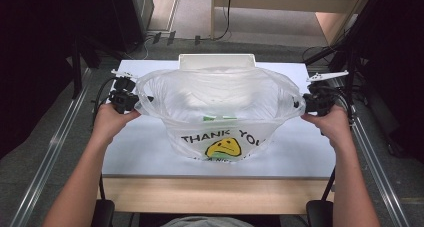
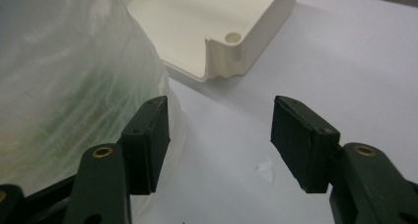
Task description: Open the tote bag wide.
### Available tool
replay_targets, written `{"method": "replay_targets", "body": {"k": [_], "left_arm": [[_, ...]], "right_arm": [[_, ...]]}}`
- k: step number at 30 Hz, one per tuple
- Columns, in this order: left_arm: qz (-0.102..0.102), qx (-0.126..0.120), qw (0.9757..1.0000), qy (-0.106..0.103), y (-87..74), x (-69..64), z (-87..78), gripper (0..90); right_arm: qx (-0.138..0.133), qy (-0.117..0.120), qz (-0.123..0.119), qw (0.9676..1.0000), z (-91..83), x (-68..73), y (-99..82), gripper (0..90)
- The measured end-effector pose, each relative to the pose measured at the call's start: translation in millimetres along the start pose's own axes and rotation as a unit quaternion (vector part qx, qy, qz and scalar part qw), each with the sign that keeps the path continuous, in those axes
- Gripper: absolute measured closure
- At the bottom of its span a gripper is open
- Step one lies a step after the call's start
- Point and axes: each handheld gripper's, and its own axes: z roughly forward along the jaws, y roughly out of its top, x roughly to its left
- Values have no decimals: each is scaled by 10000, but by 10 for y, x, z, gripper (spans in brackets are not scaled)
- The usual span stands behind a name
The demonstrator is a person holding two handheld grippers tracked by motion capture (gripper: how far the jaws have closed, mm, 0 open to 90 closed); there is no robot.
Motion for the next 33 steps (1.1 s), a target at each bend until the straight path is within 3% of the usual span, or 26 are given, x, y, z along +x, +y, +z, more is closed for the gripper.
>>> {"method": "replay_targets", "body": {"k": [8, 12, 18, 22, 28, 29, 30, 31, 32, 33], "left_arm": [[106, 92, 9996, -250, 217, -46, -131, 541], [436, 140, 9988, -183, 399, -124, -200, 555], [531, 49, 9984, -182, 606, -153, -334, 575], [587, -34, 9980, -238, 774, -196, -455, 618], [854, -41, 9962, -160, 977, -370, -597, 702], [897, -67, 9958, -167, 1005, -406, -619, 731], [922, -98, 9955, -198, 1040, -450, -641, 731], [975, -98, 9949, -220, 1070, -486, -656, 762], [1010, -109, 9945, -246, 1095, -525, -666, 762], [1039, -103, 9942, -269, 1116, -552, -671, 794]], "right_arm": [[23, 129, -219, 9997, -139, 31, 274, 419], [-90, 244, -384, 9989, -232, 57, 467, 436], [-245, 260, -569, 9977, -370, 105, 652, 451], [-279, 258, -742, 9965, -480, 192, 833, 457], [-467, 410, -924, 9938, -619, 349, 1096, 480], [-520, 565, -961, 9924, -639, 401, 1157, 491], [-520, 565, -961, 9924, -639, 401, 1157, 491], [-569, 659, -1073, 9904, -651, 492, 1218, 493], [-569, 659, -1073, 9904, -651, 492, 1218, 493], [-654, 837, -999, 9893, -645, 553, 1248, 491]]}}
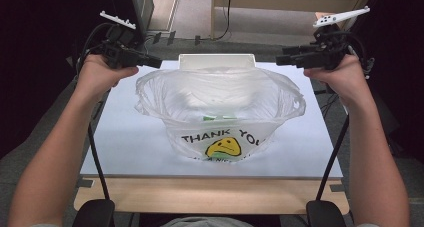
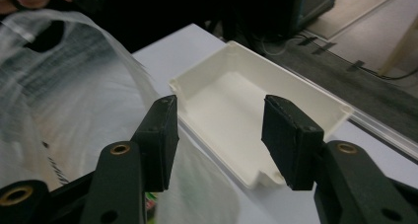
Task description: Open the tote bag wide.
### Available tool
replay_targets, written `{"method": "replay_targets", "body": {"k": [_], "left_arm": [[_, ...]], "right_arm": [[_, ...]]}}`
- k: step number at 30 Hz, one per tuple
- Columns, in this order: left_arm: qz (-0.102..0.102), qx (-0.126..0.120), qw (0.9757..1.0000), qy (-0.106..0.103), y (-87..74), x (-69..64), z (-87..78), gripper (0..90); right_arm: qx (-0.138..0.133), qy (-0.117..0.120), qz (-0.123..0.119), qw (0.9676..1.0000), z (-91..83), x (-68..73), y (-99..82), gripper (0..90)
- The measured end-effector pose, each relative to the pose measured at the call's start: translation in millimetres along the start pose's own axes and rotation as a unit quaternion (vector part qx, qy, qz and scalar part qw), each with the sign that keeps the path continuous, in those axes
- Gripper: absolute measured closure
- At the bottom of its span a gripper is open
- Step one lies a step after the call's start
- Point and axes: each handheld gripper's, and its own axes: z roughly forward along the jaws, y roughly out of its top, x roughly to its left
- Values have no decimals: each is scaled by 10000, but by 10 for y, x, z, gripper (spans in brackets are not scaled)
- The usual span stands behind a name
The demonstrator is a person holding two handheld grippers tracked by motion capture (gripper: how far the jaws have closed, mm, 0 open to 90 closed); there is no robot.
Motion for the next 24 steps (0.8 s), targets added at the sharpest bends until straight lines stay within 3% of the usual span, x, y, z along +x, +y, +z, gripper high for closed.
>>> {"method": "replay_targets", "body": {"k": [2, 4, 8, 9, 11, 12, 14, 16, 18, 24], "left_arm": [[5, -5, 9999, -113, 70, -79, 1, 809], [117, 32, 9999, -113, 113, -156, 21, 855], [315, 127, 9992, -221, 169, -308, 119, 900], [338, 166, 9990, -248, 185, -348, 167, 900], [345, 181, 9989, -260, 197, -364, 191, 900], [341, 196, 9988, -281, 208, -378, 215, 900], [348, 208, 9987, -311, 230, -411, 265, 900], [467, 298, 9978, -357, 250, -484, 357, 900], [494, 313, 9975, -385, 254, -507, 385, 900], [556, 436, 9968, -384, 253, -566, 513, 899]], "right_arm": [[-15, 73, -28, 10000, 22, 30, 15, 493], [183, 101, -237, 9995, 104, 130, 44, 514], [238, 234, -334, 9989, 169, 221, 74, 564], [237, 285, -320, 9988, 189, 262, 92, 629], [245, 332, -331, 9986, 204, 279, 101, 660], [307, 387, -311, 9983, 235, 313, 118, 744], [394, 413, -312, 9979, 274, 345, 132, 828], [546, 483, -292, 9969, 328, 377, 139, 862], [698, 484, -329, 9958, 398, 423, 131, 867], [825, 506, -398, 9945, 530, 469, 94, 866]]}}
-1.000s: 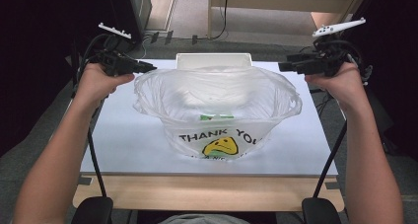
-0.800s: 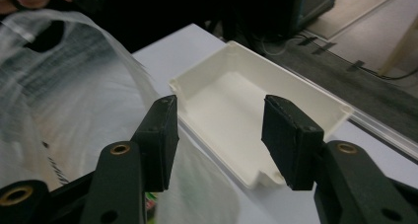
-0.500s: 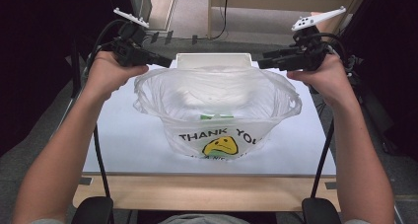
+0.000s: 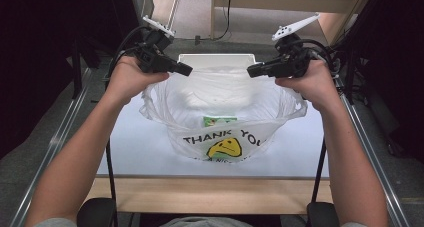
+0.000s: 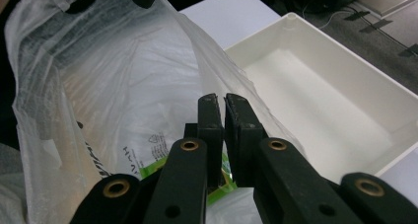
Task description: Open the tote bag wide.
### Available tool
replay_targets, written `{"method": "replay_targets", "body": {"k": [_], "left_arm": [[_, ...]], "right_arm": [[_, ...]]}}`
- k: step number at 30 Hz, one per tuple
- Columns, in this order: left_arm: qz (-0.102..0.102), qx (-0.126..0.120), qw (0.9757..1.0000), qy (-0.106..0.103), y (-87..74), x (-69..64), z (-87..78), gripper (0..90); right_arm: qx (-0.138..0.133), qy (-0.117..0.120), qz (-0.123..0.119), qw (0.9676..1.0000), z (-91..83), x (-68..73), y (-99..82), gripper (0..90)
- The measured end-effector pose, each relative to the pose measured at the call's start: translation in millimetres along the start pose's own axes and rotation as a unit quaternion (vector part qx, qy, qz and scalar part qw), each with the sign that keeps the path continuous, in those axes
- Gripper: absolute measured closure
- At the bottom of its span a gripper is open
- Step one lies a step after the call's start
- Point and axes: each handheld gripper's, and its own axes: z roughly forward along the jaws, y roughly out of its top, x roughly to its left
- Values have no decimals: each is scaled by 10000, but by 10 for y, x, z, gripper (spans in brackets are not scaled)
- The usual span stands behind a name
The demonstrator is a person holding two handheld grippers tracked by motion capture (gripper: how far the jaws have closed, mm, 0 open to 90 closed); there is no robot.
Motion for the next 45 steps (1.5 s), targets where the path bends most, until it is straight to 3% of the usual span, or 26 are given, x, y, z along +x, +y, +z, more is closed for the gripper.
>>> {"method": "replay_targets", "body": {"k": [7, 10, 13, 15, 19, 29, 45], "left_arm": [[156, -176, 9997, -66, -6, -127, -105, 900], [285, -42, 9996, -81, -40, -209, -90, 899], [305, 76, 9995, -15, -69, -196, -37, 898], [239, 105, 9997, -1, -104, -156, 22, 898], [-87, 58, 9999, -120, -267, -34, 182, 897], [-164, 253, 9995, 57, -514, 34, 369, 885], [-385, 416, 9984, -47, -798, 127, 609, 872]], "right_arm": [[105, 56, 91, 9999, 140, -23, -81, 865], [125, 68, 120, 9998, 196, -38, -128, 864], [142, 79, 164, 9997, 219, -50, -148, 864], [159, 102, 191, 9996, 252, -53, -173, 864], [278, 80, 172, 9994, 310, -67, -219, 863], [344, 139, 248, 9990, 418, -93, -293, 864], [428, 136, 464, 9979, 636, -135, -578, 864]]}}
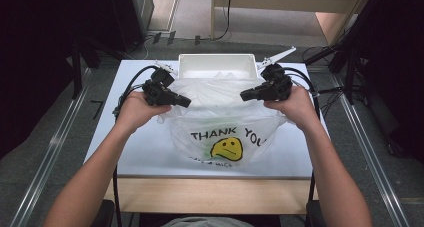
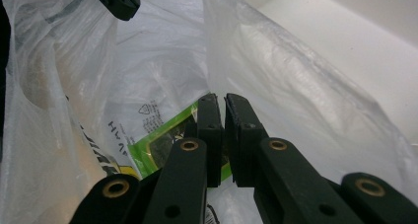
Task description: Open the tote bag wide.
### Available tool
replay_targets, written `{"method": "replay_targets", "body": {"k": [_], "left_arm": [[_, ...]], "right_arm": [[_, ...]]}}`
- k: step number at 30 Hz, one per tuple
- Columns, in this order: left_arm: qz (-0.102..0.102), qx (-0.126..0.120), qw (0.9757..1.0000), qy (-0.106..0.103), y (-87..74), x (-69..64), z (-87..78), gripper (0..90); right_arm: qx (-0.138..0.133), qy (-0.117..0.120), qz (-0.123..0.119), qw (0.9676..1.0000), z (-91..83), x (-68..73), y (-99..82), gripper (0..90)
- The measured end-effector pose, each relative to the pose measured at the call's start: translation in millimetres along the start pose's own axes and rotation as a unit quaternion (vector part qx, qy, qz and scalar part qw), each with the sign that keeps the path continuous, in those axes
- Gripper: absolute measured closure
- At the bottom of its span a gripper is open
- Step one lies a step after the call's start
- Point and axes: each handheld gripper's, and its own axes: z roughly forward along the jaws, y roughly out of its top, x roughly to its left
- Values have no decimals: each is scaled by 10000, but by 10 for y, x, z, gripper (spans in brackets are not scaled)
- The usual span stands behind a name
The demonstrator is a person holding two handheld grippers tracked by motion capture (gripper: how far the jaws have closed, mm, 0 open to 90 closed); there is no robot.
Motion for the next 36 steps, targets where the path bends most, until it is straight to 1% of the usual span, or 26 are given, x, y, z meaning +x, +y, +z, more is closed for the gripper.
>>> {"method": "replay_targets", "body": {"k": [1, 3, 4, 6, 8, 9, 12, 16, 18, 19, 23, 24, 26, 28, 30, 31, 34, 36], "left_arm": [[-31, 27, 10000, -23, -30, 9, 34, 872], [-24, 48, 10000, -14, -39, 14, 42, 871], [-50, 55, 10000, -58, -64, 21, 67, 870], [-75, 42, 9999, -83, -87, 25, 90, 870], [-108, 65, 9999, -104, -105, 16, 121, 870], [-90, 84, 9999, -73, -110, 10, 133, 869], [-92, 108, 9998, -126, -135, 7, 181, 868], [-157, 96, 9997, -180, -179, 12, 249, 867], [-156, 151, 9997, -136, -199, 4, 290, 863], [-161, 140, 9996, -171, -208, 4, 308, 860], [-210, 187, 9995, -153, -255, 7, 388, 857], [-198, 238, 9994, -156, -265, 10, 405, 857], [-199, 229, 9995, -101, -291, 2, 447, 857], [-253, 233, 9993, -168, -326, 5, 497, 856], [-279, 276, 9991, -157, -356, 9, 543, 856], [-273, 290, 9991, -120, -366, 9, 557, 856], [-323, 281, 9990, -150, -397, 16, 583, 854], [-373, 286, 9988, -147, -425, 21, 610, 852]], "right_arm": [[-7, 15, 58, 10000, 25, 0, -48, 864], [-21, 2, 80, 10000, 39, -3, -73, 864], [-31, 2, 95, 10000, 50, -6, -93, 864], [-59, 16, 181, 9998, 86, -21, -166, 864], [-58, 21, 212, 9998, 121, -36, -226, 864], [-56, 39, 253, 9997, 136, -40, -249, 864], [-30, 2, 299, 9995, 180, -50, -304, 864], [-27, 19, 388, 9992, 239, -81, -384, 864], [-33, 26, 438, 9990, 267, -89, -428, 864], [-37, 36, 448, 9990, 285, -92, -454, 864], [-29, 45, 531, 9986, 331, -98, -537, 863], [-30, 24, 529, 9986, 344, -103, -560, 863], [-3, -39, 538, 9985, 375, -106, -603, 863], [-20, -26, 569, 9984, 402, -106, -644, 863], [-6, -28, 571, 9984, 442, -113, -689, 863], [38, -74, 603, 9981, 460, -111, -709, 862], [3, -66, 643, 9979, 488, -110, -751, 861], [12, -112, 655, 9978, 511, -107, -781, 862]]}}
